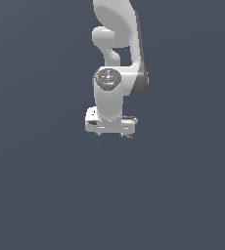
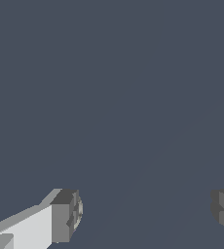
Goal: Pick up the object and move it to a goal position.
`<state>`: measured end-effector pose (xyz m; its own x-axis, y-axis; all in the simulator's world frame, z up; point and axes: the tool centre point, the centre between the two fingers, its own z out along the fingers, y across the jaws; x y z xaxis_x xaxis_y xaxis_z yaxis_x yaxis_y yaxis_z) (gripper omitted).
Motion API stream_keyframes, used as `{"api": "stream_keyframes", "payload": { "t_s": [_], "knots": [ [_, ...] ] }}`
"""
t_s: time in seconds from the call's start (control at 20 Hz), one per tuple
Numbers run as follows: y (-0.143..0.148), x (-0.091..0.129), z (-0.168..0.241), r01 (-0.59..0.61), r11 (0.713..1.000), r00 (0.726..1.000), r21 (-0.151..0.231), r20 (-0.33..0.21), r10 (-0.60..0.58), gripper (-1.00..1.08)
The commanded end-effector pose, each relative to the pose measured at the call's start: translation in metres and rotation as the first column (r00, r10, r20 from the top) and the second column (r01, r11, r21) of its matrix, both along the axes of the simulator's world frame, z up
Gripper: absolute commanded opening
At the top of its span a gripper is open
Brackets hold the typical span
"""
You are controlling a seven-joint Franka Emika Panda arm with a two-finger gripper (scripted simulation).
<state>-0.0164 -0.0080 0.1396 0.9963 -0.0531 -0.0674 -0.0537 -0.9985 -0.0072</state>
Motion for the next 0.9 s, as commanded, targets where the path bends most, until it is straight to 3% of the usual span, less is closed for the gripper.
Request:
{"api": "stream_keyframes", "payload": {
  "t_s": [0.0, 0.85],
  "knots": [
    [0.0, 0.0, 0.0, 0.0, 1.0, 1.0, 0.0, 0.0, 0.0, 1.0],
    [0.0038, -0.0057, -0.0078, 0.016, 1.0, 1.0, 0.006, -0.021, -0.016, 1.0]
  ]
}}
